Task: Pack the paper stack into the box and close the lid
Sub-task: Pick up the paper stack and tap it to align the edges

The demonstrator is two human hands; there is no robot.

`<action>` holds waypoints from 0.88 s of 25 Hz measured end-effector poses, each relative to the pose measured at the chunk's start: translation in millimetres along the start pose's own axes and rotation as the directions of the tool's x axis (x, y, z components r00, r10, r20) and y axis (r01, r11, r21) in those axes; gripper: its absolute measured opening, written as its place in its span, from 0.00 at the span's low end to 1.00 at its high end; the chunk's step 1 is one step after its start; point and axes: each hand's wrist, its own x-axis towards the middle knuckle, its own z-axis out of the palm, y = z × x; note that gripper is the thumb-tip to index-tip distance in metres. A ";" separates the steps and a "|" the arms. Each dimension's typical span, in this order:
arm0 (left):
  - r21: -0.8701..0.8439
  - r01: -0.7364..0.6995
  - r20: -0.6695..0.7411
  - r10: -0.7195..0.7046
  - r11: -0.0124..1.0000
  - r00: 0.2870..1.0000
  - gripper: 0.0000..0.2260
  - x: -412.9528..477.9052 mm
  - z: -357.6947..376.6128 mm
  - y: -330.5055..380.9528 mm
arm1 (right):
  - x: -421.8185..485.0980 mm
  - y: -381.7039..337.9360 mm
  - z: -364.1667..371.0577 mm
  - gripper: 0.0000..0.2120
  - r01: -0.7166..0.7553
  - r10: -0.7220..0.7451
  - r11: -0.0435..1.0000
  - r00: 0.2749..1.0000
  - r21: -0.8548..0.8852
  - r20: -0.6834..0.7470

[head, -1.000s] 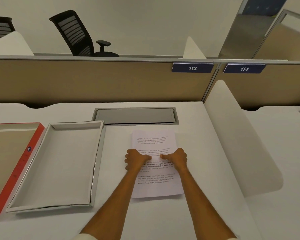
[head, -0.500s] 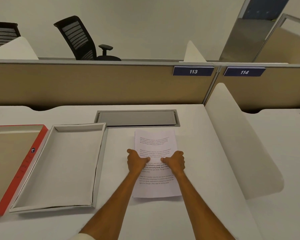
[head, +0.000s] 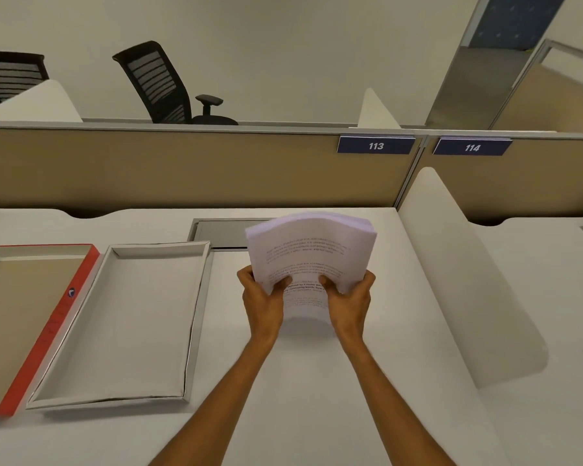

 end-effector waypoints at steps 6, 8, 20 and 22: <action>-0.042 -0.043 0.024 0.044 0.998 0.999 0.27 -10.9 -3.6 -4.8 | -12.6 12.7 -6.7 0.31 0.001 0.000 0.994 1.000 0.109 -0.013; -0.038 -0.046 0.030 0.047 0.998 0.998 0.27 -12.9 -3.6 -9.5 | -15.0 17.4 -8.3 0.31 -0.005 0.006 0.994 1.000 0.106 -0.008; 0.016 -0.017 0.147 0.014 1.000 0.989 0.33 -2.1 -16.2 -13.2 | -7.2 23.3 -22.4 0.39 0.028 -0.027 1.000 0.992 -0.010 0.124; 0.031 -0.020 0.154 0.015 0.999 0.988 0.33 -0.8 -17.1 -12.2 | -5.5 18.7 -20.9 0.39 0.039 -0.039 0.999 0.993 0.000 0.111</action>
